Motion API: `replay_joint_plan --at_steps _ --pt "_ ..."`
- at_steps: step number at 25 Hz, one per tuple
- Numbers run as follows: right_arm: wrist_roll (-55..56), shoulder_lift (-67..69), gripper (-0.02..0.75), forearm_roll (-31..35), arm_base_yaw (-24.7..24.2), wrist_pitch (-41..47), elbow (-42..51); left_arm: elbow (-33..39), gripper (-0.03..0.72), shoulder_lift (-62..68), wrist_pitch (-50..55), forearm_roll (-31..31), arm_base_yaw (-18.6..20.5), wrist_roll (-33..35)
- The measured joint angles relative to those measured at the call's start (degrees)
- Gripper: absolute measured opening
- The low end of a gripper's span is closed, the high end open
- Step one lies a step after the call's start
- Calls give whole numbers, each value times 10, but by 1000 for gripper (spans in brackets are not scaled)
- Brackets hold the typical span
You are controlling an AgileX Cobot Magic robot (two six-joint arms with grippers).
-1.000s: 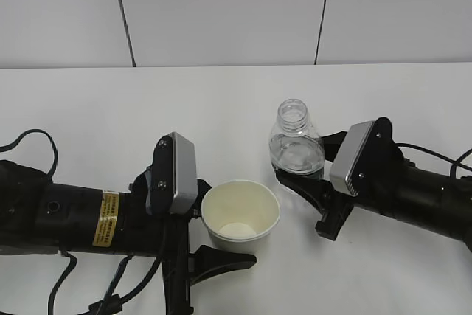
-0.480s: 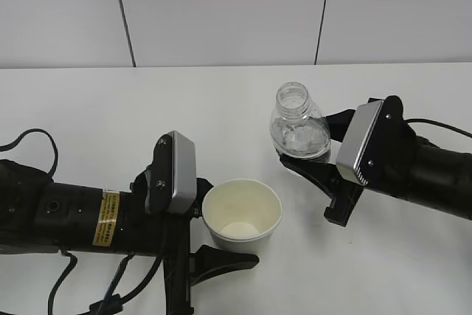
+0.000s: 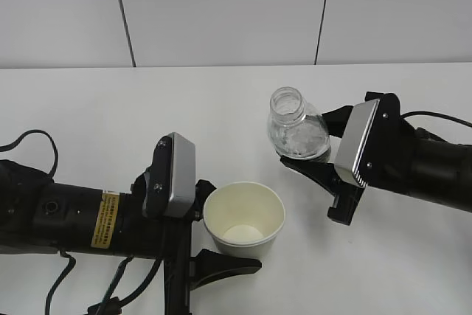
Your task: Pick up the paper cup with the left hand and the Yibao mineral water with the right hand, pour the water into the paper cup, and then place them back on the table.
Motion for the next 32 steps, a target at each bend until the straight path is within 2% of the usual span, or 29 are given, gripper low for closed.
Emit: replay_joint_plan --at_steps 7,16,24,32 --pt "-14 0 414 -6 0 15 -6 0 433 0 0 1 -1 0" --pt "-18 0 414 -27 0 24 -27 0 433 0 0 1 -22 0" --pt "-48 -13 413 -33 0 28 -27 0 433 0 1 -42 -22 0" --pt "-104 -14 413 -35 0 38 -27 0 433 0 1 -45 -22 0"
